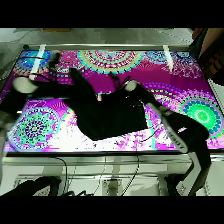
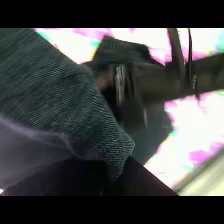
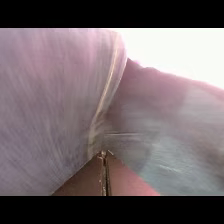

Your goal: Fold the clothes and pants, and hang the long-sleeved shirts on hangers.

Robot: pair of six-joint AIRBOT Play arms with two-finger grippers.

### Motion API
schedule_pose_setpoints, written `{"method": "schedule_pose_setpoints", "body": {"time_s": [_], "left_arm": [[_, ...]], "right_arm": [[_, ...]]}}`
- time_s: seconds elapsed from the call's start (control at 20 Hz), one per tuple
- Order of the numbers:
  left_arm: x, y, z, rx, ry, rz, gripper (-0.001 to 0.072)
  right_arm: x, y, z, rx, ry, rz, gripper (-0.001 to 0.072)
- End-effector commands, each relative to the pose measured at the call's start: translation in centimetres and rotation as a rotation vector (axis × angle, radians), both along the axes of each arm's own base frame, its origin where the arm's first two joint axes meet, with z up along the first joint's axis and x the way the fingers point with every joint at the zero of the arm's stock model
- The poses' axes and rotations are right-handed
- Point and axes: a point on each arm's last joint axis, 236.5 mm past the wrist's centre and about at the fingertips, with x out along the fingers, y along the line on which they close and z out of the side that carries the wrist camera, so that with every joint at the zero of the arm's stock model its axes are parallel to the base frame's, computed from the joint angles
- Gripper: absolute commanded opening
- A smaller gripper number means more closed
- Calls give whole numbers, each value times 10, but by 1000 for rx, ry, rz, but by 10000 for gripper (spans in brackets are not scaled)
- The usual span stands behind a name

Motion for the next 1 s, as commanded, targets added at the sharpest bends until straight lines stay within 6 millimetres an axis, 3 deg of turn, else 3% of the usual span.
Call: {"method": "schedule_pose_setpoints", "body": {"time_s": [0.0, 0.1, 0.15, 0.2, 0.25, 0.3, 0.4, 0.5, 0.55, 0.7, 0.75, 0.8, 0.85, 0.95], "left_arm": [[-18, -116, -25, -148, 23, -97, 19], [-27, -170, -48, -165, -20, -95, 20], [-28, -187, -59, -157, -53, -70, 32], [-26, -198, -66, -152, -83, -41, 219], [-26, -203, -68, -151, -103, -24, 572], [-25, -204, -68, -149, -112, -22, 699], [-20, -196, -61, -124, -157, -34, 701], [-8, -179, -46, -91, -229, -38, 700], [-1, -170, -38, -78, -262, -33, 701], [18, -141, -15, -50, -334, -6, 699], [23, -134, -11, -50, -339, 10, 699], [28, -128, -10, -50, -339, 25, 699], [30, -124, -12, -46, -333, 28, 699], [26, -123, -18, -36, -304, 4, 698]], "right_arm": [[29, -119, 35, -86, -25, -126, 33], [38, -180, 59, -117, -56, -215, 33], [39, -210, 69, -140, -68, -258, 33], [38, -237, 75, -165, -74, -294, 34], [36, -264, 78, -203, -76, -321, 33], [28, -293, 74, -268, -69, -323, 33], [0, -347, 53, -407, -3, -253, 32], [-26, -378, 32, -378, 77, -244, 32], [-35, -377, 24, -295, 93, -226, 31], [-64, -341, 7, 17, 135, -167, 47], [-67, -331, -4, 69, 159, -196, 279], [-68, -323, -16, 86, 177, -220, 582], [-70, -313, -30, 87, 195, -232, 705], [-73, -285, -48, 65, 211, -205, 705]]}}
